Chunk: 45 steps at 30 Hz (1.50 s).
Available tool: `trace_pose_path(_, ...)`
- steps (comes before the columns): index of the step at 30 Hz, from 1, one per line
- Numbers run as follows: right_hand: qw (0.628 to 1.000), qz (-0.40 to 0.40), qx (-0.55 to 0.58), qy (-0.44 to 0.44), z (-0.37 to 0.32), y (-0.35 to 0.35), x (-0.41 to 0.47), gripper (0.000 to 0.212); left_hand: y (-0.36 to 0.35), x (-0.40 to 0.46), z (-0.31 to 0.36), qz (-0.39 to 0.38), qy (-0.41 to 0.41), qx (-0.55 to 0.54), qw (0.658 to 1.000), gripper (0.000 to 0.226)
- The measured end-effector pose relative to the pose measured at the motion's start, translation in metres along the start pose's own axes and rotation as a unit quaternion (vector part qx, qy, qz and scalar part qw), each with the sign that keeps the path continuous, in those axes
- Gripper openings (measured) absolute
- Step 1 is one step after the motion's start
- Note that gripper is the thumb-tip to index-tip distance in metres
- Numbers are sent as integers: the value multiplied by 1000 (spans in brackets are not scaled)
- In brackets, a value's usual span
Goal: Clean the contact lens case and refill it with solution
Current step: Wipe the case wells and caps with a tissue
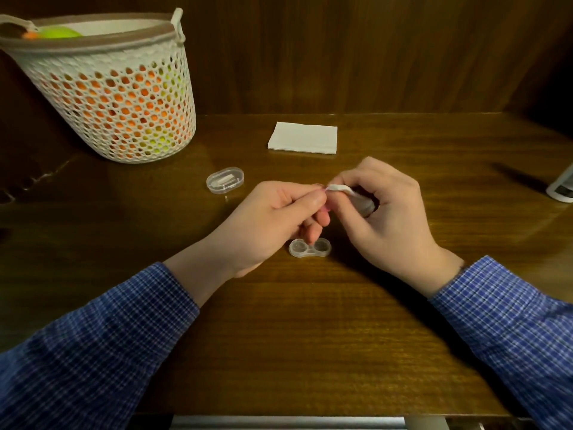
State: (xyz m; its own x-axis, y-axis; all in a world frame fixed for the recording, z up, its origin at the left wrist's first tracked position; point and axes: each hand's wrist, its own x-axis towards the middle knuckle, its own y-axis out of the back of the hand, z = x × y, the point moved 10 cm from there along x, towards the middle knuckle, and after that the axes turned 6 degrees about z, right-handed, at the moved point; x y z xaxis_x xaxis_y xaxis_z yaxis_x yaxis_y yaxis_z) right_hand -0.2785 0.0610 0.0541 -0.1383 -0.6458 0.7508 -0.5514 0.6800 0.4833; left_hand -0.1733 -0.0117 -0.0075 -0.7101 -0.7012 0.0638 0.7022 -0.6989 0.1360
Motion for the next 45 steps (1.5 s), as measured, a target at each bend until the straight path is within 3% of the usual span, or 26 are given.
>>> trace_pose_path(6, 978, -8, 122, -171, 28, -7, 0, 17, 9, 3, 14, 56, -68, 77, 993, 41)
trace_pose_path(14, 976, -14, 118, -182, 28, -11, -5, 18, 8, 2, 18, 63, -98, 109, 987, 26)
trace_pose_path(20, 985, 14, 76, -155, 26, -5, -6, 9, 5, 3, 11, 43, -76, 139, 986, 22)
trace_pose_path(25, 979, 32, 138, -144, 24, 1, -2, 8, 2, 6, 2, 5, -15, -16, 1000, 27)
trace_pose_path(29, 918, 28, 329, -221, 35, 2, 3, 12, 10, 10, 1, -3, 19, -142, 990, 28)
trace_pose_path(33, 866, -61, 403, -289, 40, -19, -2, 6, 10, 11, -4, -17, 39, -169, 985, 26)
trace_pose_path(37, 880, -116, 369, -275, 38, -26, -5, 7, 5, 10, -5, -40, 48, -144, 988, 32)
trace_pose_path(41, 879, -149, 343, -296, 44, -33, -11, 24, 0, 7, -7, -63, 60, -123, 989, 29)
trace_pose_path(45, 918, -159, 273, -241, 38, -28, -10, 33, -5, 1, -16, -105, 120, -114, 981, 22)
